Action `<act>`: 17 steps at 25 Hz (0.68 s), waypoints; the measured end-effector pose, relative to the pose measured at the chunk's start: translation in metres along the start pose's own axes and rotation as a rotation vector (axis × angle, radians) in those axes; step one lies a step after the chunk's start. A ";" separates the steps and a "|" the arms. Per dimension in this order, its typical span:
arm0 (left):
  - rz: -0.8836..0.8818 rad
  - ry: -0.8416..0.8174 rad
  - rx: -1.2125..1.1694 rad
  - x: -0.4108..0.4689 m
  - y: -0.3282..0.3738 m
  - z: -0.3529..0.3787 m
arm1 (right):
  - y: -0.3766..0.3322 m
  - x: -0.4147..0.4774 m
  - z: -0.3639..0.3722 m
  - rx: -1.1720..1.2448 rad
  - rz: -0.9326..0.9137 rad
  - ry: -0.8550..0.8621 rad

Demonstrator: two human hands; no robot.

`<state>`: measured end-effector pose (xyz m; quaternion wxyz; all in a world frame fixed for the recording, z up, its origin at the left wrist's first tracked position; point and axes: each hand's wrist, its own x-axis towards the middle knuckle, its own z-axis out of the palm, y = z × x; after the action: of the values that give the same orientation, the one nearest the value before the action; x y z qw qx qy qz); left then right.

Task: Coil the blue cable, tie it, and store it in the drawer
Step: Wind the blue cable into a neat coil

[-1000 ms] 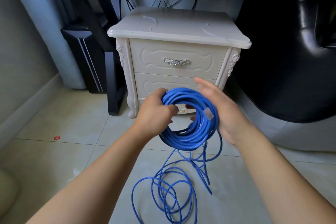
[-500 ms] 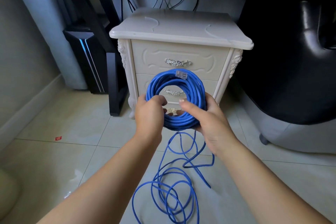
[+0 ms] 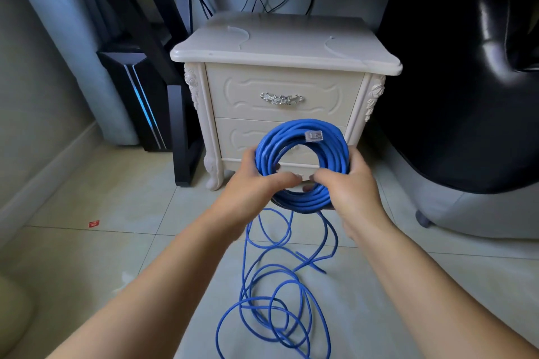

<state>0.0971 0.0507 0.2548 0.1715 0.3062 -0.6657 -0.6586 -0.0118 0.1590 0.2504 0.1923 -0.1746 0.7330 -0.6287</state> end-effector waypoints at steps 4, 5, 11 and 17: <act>0.102 -0.290 -0.053 0.003 0.019 -0.019 | -0.005 0.004 -0.007 -0.350 -0.188 -0.008; 0.116 -0.312 -0.021 0.002 0.021 -0.019 | -0.006 0.002 -0.007 -0.503 -0.251 -0.018; 0.220 -0.012 0.730 -0.001 0.010 -0.006 | -0.007 -0.018 0.008 -1.037 -0.501 -0.106; 0.336 0.148 0.694 0.003 0.007 -0.010 | -0.008 -0.014 0.006 -0.668 -0.311 -0.182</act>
<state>0.0997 0.0410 0.2618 0.2106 0.2794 -0.8756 -0.3331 0.0031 0.1598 0.2584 0.0913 -0.3918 0.8423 -0.3588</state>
